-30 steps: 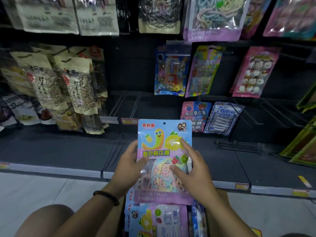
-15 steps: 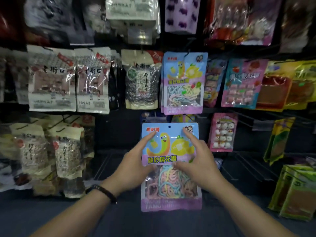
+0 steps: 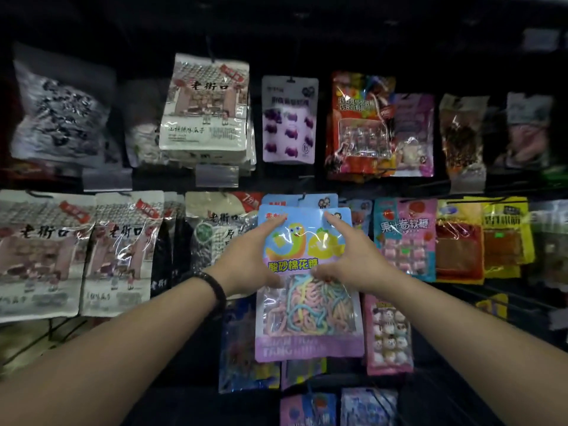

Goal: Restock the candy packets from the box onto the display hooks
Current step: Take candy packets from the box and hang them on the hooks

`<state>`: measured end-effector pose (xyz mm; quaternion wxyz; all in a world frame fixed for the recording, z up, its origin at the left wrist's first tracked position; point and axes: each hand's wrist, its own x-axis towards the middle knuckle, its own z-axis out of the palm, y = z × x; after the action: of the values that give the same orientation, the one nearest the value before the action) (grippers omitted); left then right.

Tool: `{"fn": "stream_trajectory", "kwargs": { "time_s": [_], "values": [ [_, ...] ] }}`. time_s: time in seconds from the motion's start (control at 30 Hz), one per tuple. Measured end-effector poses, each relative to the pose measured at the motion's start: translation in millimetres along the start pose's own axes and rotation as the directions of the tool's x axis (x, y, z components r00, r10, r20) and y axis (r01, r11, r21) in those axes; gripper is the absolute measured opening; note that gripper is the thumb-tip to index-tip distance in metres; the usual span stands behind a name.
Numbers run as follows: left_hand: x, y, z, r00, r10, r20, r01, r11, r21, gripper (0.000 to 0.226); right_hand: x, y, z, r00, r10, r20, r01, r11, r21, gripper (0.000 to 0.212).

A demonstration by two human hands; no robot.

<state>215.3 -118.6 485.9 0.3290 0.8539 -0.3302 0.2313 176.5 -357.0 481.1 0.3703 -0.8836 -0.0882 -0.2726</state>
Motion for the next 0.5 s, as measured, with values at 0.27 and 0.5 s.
{"fn": "stream_trajectory", "kwargs": {
  "time_s": [0.27,0.5],
  "values": [
    [59,8,-5,0.999,-0.038,0.005,0.037,0.994,0.099,0.128,54,-3,-20,0.997,-0.01,-0.071,0.01,1.0,-0.004,0.122],
    [69,6,-7,0.998,-0.049,0.039,0.043,0.988,0.15,0.128,56,-8,-22,0.996,-0.021,-0.084,0.017,0.999,-0.041,0.118]
  ]
}}
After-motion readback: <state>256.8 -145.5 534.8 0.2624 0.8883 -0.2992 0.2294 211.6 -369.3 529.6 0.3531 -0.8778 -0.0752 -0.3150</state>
